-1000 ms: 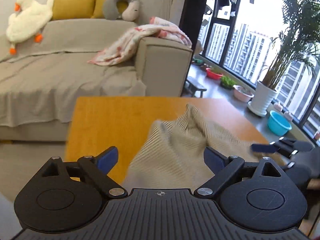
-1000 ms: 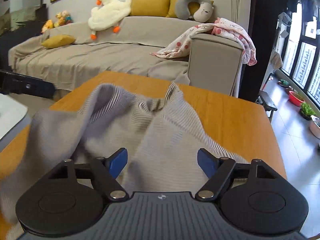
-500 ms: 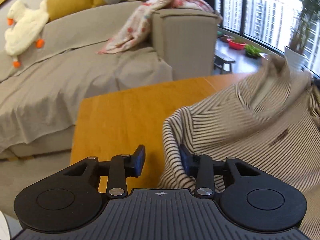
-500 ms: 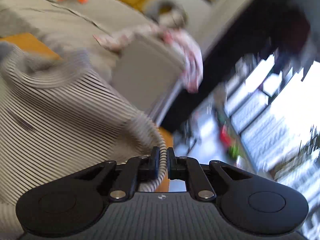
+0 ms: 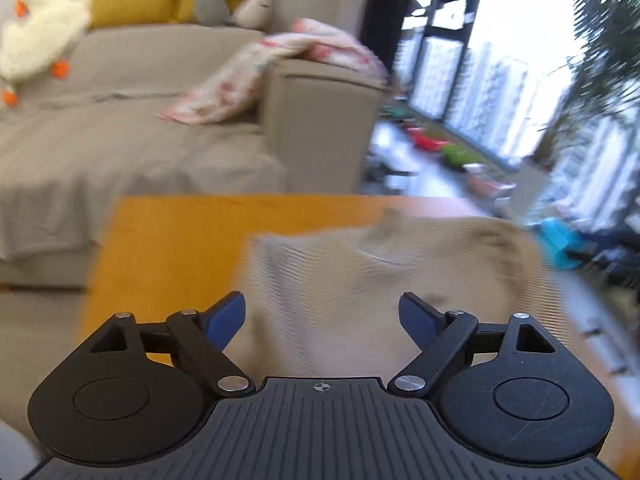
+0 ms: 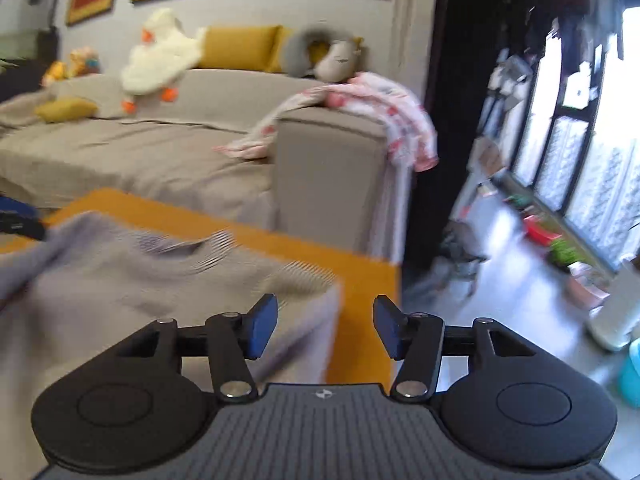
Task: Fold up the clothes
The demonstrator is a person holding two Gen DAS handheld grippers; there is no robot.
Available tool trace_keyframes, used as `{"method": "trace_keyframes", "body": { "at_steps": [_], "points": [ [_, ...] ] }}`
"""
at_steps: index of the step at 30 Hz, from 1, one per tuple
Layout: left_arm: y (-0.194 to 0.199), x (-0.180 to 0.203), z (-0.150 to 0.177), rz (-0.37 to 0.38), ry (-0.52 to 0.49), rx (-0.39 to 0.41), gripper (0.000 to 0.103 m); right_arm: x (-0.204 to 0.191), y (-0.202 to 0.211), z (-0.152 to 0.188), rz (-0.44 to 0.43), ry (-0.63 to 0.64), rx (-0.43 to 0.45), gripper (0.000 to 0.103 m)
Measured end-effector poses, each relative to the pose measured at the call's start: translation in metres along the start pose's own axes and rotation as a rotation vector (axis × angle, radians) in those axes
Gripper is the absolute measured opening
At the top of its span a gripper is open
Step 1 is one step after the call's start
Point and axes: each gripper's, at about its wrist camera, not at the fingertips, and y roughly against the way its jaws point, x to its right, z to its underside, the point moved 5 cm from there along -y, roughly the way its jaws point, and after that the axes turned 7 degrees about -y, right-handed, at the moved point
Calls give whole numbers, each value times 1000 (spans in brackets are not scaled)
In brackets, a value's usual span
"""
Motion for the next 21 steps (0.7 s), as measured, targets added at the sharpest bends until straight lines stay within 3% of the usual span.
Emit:
{"method": "trace_keyframes", "body": {
  "at_steps": [4, 6, 9, 12, 15, 18, 19, 20, 21],
  "points": [
    [3, 42, 41, 206, 30, -59, 95, -27, 18, 50, -99, 2, -122, 53],
    [-1, 51, 62, 191, 0, -103, 95, -41, 19, 79, -62, 84, -192, 53],
    [5, 56, 78, 125, -74, -104, 95, -60, 35, 90, -18, 193, -151, 53],
    [10, 49, 80, 123, -35, -101, 98, -90, 58, 77, -142, 214, -58, 62],
    [14, 44, 82, 123, -8, -98, 99, -125, 59, 80, -233, 253, -51, 65],
    [17, 45, 87, 121, -33, -103, 99, -143, 32, 88, -212, 318, -83, 63],
    [17, 46, 89, 121, -48, -105, 99, -145, 27, 88, -199, 330, -78, 53],
    [19, 46, 89, 125, -46, -104, 99, -146, 23, 88, -187, 341, -74, 35],
    [21, 46, 90, 129, -44, -103, 99, -141, 20, 81, -177, 319, -84, 6]
  ]
}}
